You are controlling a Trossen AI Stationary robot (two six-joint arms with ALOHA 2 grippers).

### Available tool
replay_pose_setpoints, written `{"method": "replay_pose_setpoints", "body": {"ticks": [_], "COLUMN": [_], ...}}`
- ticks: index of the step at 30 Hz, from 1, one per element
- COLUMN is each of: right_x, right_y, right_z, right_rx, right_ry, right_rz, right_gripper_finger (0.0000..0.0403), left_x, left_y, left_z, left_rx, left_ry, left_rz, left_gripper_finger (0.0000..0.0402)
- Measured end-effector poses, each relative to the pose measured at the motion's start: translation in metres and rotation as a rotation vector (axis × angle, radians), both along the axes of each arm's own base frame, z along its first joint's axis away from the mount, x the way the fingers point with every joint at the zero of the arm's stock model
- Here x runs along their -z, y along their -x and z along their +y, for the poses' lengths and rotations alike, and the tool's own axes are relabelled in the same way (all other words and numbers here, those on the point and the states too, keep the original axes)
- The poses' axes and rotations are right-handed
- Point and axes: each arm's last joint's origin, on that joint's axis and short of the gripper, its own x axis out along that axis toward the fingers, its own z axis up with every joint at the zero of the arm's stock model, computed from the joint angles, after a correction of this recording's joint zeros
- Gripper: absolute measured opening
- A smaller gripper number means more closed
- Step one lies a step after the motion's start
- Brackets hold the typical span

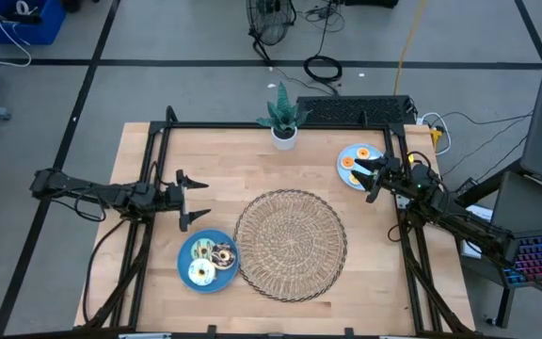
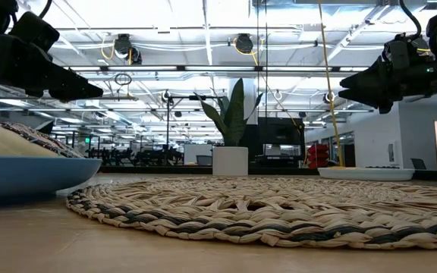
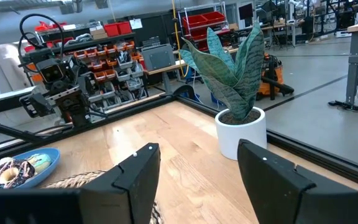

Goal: Pick & Place donuts
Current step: Return to Home Position

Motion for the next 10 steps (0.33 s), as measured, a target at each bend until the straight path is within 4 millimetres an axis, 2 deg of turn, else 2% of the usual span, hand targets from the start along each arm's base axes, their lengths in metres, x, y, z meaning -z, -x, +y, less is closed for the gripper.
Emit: {"method": "replay_pose_setpoints", "body": {"ticks": [10], "right_x": [0.0000], "right_y": [0.0000], "right_z": [0.0000], "right_rx": [0.000], "right_ry": [0.000], "right_rz": [0.000], "right_gripper_finger": [0.0202], "left_x": [0.0000], "left_y": [0.0000], "left_z": [0.0000], "left_rx": [0.000], "left_ry": [-0.001], "left_rz": [0.000], "left_gripper_finger": [0.0373]}}
